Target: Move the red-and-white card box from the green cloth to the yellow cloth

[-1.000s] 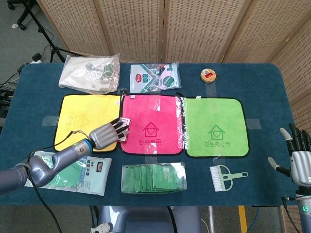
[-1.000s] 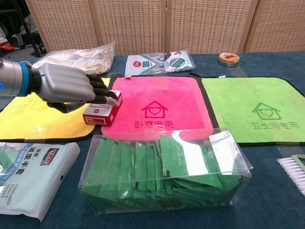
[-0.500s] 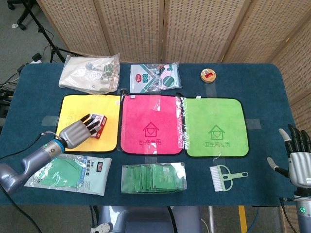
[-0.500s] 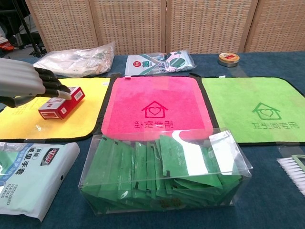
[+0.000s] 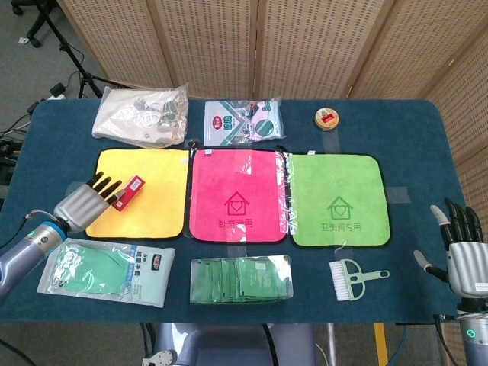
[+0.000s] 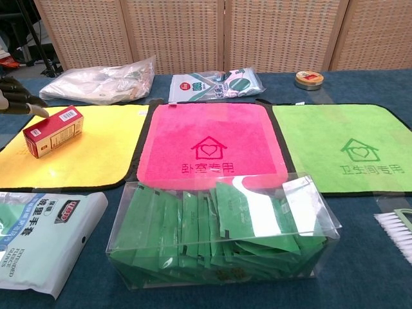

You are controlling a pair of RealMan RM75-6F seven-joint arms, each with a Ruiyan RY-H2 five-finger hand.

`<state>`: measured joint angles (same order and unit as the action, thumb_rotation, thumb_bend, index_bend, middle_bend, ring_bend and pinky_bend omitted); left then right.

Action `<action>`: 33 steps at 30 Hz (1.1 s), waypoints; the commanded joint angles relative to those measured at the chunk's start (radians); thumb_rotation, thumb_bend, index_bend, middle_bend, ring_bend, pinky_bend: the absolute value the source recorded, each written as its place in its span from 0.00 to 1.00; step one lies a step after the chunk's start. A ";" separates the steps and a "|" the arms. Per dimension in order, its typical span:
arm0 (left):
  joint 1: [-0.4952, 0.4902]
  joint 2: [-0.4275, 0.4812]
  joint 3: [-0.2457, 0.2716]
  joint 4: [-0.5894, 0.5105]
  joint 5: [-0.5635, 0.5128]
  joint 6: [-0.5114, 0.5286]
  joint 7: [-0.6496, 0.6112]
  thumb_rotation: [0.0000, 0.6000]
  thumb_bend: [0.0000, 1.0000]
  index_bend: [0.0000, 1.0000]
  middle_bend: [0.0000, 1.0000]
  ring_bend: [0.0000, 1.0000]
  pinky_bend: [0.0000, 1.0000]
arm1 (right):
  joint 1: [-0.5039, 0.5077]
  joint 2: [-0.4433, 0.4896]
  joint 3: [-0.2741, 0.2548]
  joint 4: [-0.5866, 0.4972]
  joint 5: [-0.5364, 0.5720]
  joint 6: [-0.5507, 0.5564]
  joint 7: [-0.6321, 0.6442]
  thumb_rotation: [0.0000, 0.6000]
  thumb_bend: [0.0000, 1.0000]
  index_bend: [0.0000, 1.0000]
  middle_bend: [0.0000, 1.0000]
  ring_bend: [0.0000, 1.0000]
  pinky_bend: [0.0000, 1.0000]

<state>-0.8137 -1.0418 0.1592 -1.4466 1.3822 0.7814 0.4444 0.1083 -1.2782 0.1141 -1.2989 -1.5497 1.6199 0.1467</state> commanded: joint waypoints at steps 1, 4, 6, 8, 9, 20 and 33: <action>0.034 -0.004 -0.059 -0.008 -0.020 0.087 -0.100 1.00 0.85 0.00 0.00 0.00 0.00 | 0.000 0.002 -0.004 -0.004 -0.006 0.000 0.001 1.00 0.25 0.09 0.00 0.00 0.00; 0.066 -0.026 -0.097 -0.007 -0.011 0.167 -0.177 1.00 0.69 0.00 0.00 0.00 0.00 | -0.001 0.004 -0.008 -0.008 -0.017 0.006 -0.004 1.00 0.25 0.09 0.00 0.00 0.00; 0.088 -0.044 -0.116 -0.009 -0.004 0.216 -0.220 1.00 0.57 0.00 0.00 0.00 0.00 | -0.002 0.006 -0.010 -0.011 -0.024 0.011 -0.005 1.00 0.25 0.09 0.00 0.00 0.00; 0.120 -0.064 -0.132 -0.020 0.008 0.275 -0.275 1.00 0.48 0.00 0.00 0.00 0.00 | -0.004 0.008 -0.014 -0.016 -0.033 0.020 -0.005 1.00 0.25 0.09 0.00 0.00 0.00; 0.133 -0.069 -0.134 -0.028 0.014 0.295 -0.296 1.00 0.42 0.00 0.00 0.00 0.00 | -0.005 0.010 -0.014 -0.019 -0.036 0.023 -0.004 1.00 0.25 0.09 0.00 0.00 0.00; 0.381 -0.152 -0.087 -0.125 0.168 0.678 -0.496 1.00 0.31 0.00 0.00 0.00 0.00 | -0.022 0.020 -0.028 -0.045 -0.094 0.087 -0.038 1.00 0.24 0.09 0.00 0.00 0.00; 0.580 -0.205 -0.049 -0.007 0.202 0.856 -0.401 1.00 0.31 0.00 0.00 0.00 0.00 | -0.023 0.025 -0.037 -0.048 -0.095 0.064 -0.126 1.00 0.24 0.09 0.00 0.00 0.00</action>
<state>-0.2677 -1.2368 0.1050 -1.4828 1.5845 1.6188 -0.0495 0.0861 -1.2555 0.0778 -1.3473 -1.6472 1.6895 0.0403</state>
